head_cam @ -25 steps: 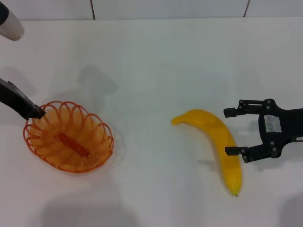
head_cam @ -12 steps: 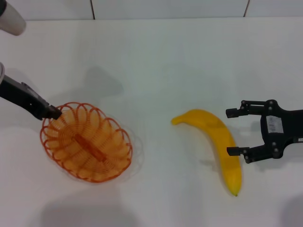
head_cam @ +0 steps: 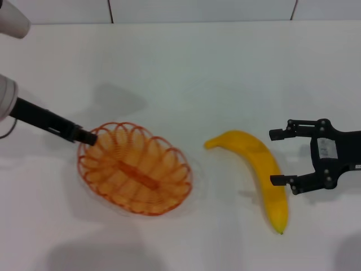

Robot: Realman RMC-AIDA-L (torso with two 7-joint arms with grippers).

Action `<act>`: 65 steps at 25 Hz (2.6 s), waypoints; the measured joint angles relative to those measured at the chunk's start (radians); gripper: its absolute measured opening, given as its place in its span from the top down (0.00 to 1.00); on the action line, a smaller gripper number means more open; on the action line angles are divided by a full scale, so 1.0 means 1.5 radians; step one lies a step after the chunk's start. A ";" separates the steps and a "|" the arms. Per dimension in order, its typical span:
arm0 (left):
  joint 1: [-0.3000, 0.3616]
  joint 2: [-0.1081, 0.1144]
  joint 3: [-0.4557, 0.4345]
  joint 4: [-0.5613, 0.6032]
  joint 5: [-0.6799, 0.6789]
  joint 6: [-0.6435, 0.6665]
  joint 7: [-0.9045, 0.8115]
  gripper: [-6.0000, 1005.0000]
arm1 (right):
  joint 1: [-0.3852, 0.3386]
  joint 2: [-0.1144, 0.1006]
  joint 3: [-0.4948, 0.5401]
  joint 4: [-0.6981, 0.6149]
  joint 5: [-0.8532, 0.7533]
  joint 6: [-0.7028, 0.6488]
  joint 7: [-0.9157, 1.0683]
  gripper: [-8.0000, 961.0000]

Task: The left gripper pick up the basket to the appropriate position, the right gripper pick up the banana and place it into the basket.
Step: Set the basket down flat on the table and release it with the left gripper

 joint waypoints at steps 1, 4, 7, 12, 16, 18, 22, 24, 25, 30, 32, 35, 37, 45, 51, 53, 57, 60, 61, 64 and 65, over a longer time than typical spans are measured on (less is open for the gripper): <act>0.000 0.000 0.000 -0.004 -0.014 0.005 -0.003 0.95 | 0.000 0.000 0.000 0.000 0.000 0.000 0.000 0.08; 0.003 0.001 -0.001 -0.014 -0.065 0.024 -0.010 0.95 | -0.001 0.000 0.000 0.000 0.000 0.000 0.000 0.08; 0.004 0.002 -0.003 -0.032 -0.098 0.028 -0.019 0.95 | -0.001 0.000 0.000 0.000 0.000 0.000 0.000 0.08; 0.006 0.000 -0.004 -0.042 -0.124 0.024 -0.045 0.95 | -0.002 0.000 0.000 0.000 0.001 0.000 0.000 0.08; 0.006 0.001 -0.007 -0.062 -0.135 0.008 -0.070 0.95 | -0.002 0.000 0.000 0.000 0.003 0.000 0.000 0.08; 0.006 0.002 -0.007 -0.068 -0.133 0.003 -0.081 0.94 | -0.001 0.000 0.000 0.000 0.004 0.000 0.000 0.08; 0.001 0.003 -0.006 -0.071 -0.101 0.002 -0.094 0.93 | 0.000 0.000 0.000 0.000 0.004 0.000 0.000 0.08; -0.001 0.004 -0.005 -0.071 -0.082 0.001 -0.102 0.93 | 0.001 0.000 0.000 0.000 0.004 0.000 0.000 0.08; -0.003 0.004 -0.004 -0.071 -0.072 0.000 -0.107 0.93 | 0.001 0.000 0.000 0.000 0.004 0.000 0.000 0.08; -0.017 0.002 -0.001 -0.074 -0.024 0.001 -0.139 0.92 | 0.004 0.000 0.000 0.000 0.004 0.000 0.000 0.08; -0.019 0.001 -0.003 -0.076 -0.026 0.003 -0.152 0.92 | 0.004 0.000 0.000 0.000 0.005 -0.001 0.000 0.08; -0.024 0.001 -0.009 -0.094 -0.055 0.006 -0.161 0.91 | 0.004 0.000 0.000 0.000 0.005 -0.001 0.000 0.08; -0.024 0.003 -0.011 -0.114 -0.088 0.006 -0.167 0.91 | 0.004 0.000 0.000 0.000 0.005 -0.001 0.000 0.08; -0.021 0.003 -0.012 -0.125 -0.117 0.003 -0.202 0.89 | 0.004 0.000 0.000 0.000 0.006 -0.001 0.000 0.08; -0.021 0.004 -0.006 -0.126 -0.107 -0.015 -0.223 0.88 | 0.004 0.000 0.000 0.000 0.006 -0.002 0.000 0.08; -0.020 0.004 -0.006 -0.126 -0.101 -0.017 -0.227 0.88 | 0.004 0.000 0.000 0.000 0.006 -0.002 0.000 0.08; -0.020 0.004 -0.011 -0.127 -0.089 -0.027 -0.236 0.87 | 0.005 0.000 0.000 0.000 0.006 -0.002 0.000 0.08; -0.021 0.003 -0.006 -0.126 -0.084 -0.039 -0.246 0.86 | 0.005 0.000 0.000 0.000 0.006 -0.003 0.000 0.08; -0.023 0.003 -0.004 -0.127 -0.078 -0.043 -0.250 0.86 | 0.006 0.000 0.000 0.000 0.006 -0.004 0.000 0.08; -0.027 0.002 -0.002 -0.127 -0.051 -0.052 -0.262 0.86 | 0.010 0.001 0.000 0.000 0.006 -0.004 0.000 0.08; -0.028 0.002 -0.002 -0.128 -0.044 -0.054 -0.265 0.85 | 0.012 0.002 0.000 0.000 0.006 -0.004 0.000 0.08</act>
